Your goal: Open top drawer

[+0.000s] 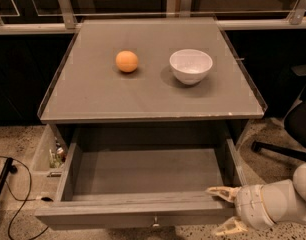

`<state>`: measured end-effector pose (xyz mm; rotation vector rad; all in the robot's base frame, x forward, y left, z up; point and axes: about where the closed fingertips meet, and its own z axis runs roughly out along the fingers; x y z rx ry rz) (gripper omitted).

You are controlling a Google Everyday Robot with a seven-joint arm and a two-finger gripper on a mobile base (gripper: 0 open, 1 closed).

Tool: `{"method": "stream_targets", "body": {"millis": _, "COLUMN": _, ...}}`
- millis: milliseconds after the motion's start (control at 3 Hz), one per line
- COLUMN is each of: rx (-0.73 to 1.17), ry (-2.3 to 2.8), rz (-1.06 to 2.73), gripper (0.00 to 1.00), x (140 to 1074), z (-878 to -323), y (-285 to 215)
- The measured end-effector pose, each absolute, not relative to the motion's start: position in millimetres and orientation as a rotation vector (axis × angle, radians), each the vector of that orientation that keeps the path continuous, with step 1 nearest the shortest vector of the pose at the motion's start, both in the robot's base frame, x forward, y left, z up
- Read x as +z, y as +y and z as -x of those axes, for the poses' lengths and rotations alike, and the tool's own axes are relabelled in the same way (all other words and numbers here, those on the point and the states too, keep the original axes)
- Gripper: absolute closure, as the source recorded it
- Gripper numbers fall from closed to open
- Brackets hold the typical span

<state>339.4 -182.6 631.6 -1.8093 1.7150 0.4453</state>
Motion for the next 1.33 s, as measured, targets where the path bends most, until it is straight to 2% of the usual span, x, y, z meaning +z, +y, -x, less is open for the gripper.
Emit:
{"method": "stream_targets", "body": {"millis": 667, "rx": 0.469, "ry": 1.709, "rz": 1.807, "gripper": 0.89, "x": 636.1, "z": -329.7, "y": -180.9}}
{"method": "stream_targets", "body": {"millis": 1000, "rx": 0.469, "ry": 1.709, "rz": 1.807, "gripper": 0.85, "x": 636.1, "z": -329.7, "y": -180.9}}
{"method": "stream_targets", "body": {"millis": 1333, "rx": 0.469, "ry": 1.709, "rz": 1.807, "gripper": 0.62, "x": 636.1, "z": -329.7, "y": -180.9}}
